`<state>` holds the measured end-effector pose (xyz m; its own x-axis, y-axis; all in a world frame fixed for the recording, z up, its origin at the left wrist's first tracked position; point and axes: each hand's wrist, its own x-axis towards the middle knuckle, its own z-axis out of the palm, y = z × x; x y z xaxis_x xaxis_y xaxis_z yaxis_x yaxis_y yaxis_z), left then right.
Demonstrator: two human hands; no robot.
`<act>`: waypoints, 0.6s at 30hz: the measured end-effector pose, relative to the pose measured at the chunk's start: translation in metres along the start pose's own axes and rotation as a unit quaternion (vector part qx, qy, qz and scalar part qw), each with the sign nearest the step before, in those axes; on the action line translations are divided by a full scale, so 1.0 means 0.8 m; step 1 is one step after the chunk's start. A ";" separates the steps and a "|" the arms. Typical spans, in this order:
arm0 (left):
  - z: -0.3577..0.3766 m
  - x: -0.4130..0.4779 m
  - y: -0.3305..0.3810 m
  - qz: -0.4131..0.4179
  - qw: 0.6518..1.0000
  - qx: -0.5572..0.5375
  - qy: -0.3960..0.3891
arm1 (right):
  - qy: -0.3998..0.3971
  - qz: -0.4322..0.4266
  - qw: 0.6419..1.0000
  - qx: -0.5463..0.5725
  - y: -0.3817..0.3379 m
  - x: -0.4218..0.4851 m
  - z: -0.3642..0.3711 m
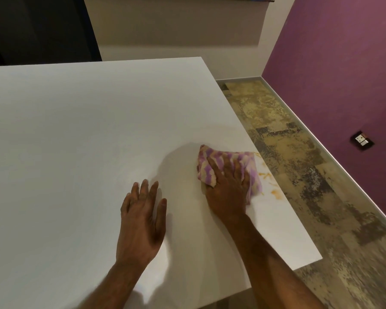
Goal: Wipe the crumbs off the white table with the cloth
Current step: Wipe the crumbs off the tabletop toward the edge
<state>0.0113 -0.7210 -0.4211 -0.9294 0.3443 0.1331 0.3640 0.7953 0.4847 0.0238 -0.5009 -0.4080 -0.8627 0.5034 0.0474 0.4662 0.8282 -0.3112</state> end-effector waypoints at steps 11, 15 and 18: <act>0.002 0.001 0.000 0.007 0.999 0.033 -0.017 | 0.056 0.083 0.995 0.001 0.072 -0.043 -0.029; 0.002 0.002 0.002 0.003 0.999 0.046 -0.025 | 0.041 0.082 0.996 0.007 0.087 -0.083 -0.033; 0.002 0.003 0.003 0.002 0.998 0.052 -0.031 | 0.044 0.036 0.997 0.057 0.088 -0.119 -0.030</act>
<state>0.0100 -0.7172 -0.4212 -0.9234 0.3754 0.0802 0.3755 0.8399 0.3917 0.1436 -0.4851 -0.4113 -0.8050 0.5846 0.1017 0.4971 0.7580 -0.4222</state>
